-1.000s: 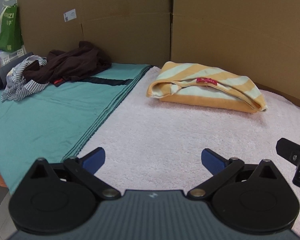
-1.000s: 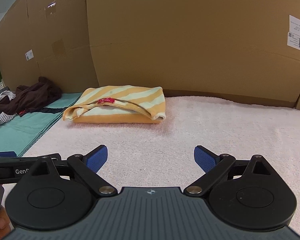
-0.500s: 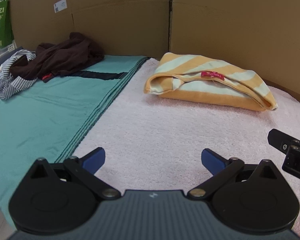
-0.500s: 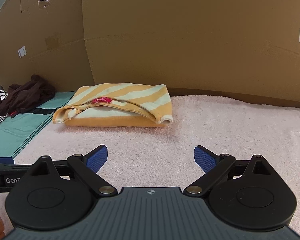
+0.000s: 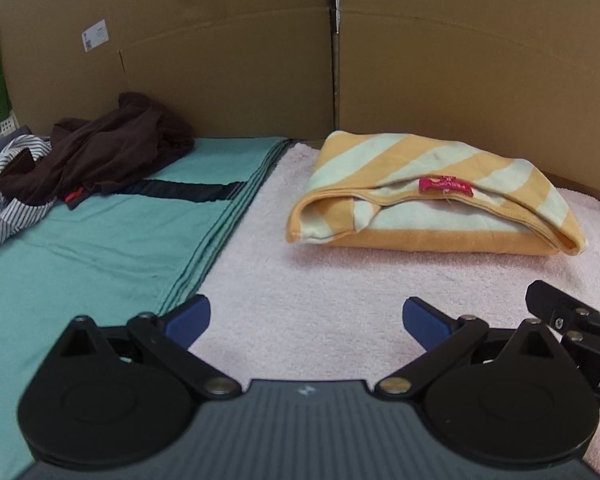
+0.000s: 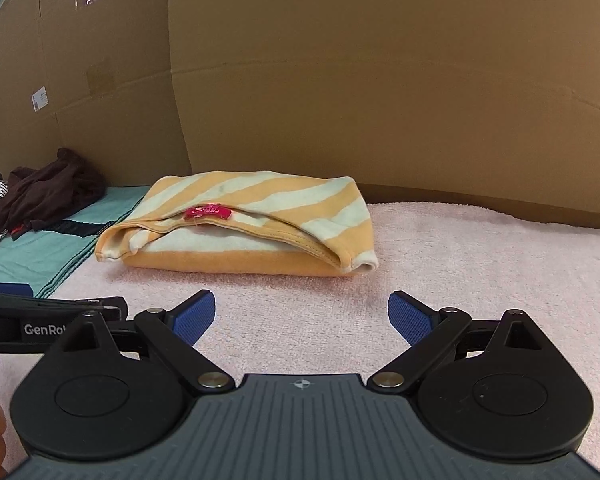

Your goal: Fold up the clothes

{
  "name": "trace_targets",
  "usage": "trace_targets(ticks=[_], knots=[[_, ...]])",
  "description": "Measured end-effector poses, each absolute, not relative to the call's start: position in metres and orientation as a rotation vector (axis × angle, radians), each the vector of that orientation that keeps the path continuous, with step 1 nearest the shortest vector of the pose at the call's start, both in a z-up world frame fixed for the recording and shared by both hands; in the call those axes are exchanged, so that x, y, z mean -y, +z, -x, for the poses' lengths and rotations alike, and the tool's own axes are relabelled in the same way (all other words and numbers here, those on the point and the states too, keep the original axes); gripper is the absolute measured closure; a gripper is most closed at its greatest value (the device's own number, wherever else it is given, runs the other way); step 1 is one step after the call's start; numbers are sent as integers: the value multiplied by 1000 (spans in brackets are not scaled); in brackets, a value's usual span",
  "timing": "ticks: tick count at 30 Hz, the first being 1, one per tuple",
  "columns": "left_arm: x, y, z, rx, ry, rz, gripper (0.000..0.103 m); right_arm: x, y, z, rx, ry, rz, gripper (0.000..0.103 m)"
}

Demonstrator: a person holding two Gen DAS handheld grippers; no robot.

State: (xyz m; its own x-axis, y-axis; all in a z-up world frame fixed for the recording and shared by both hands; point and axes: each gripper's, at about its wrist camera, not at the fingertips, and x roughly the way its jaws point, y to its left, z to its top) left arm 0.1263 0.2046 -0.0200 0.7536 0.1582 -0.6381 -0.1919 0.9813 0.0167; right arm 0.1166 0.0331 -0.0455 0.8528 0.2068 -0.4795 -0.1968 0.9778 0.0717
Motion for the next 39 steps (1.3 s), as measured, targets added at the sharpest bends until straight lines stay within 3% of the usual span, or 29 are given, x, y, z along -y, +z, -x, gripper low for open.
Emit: trace_targets(ticks=[39], knots=[[-189, -40, -131, -667, 181, -21, 1, -26, -61, -132, -588, 183, -69, 7]])
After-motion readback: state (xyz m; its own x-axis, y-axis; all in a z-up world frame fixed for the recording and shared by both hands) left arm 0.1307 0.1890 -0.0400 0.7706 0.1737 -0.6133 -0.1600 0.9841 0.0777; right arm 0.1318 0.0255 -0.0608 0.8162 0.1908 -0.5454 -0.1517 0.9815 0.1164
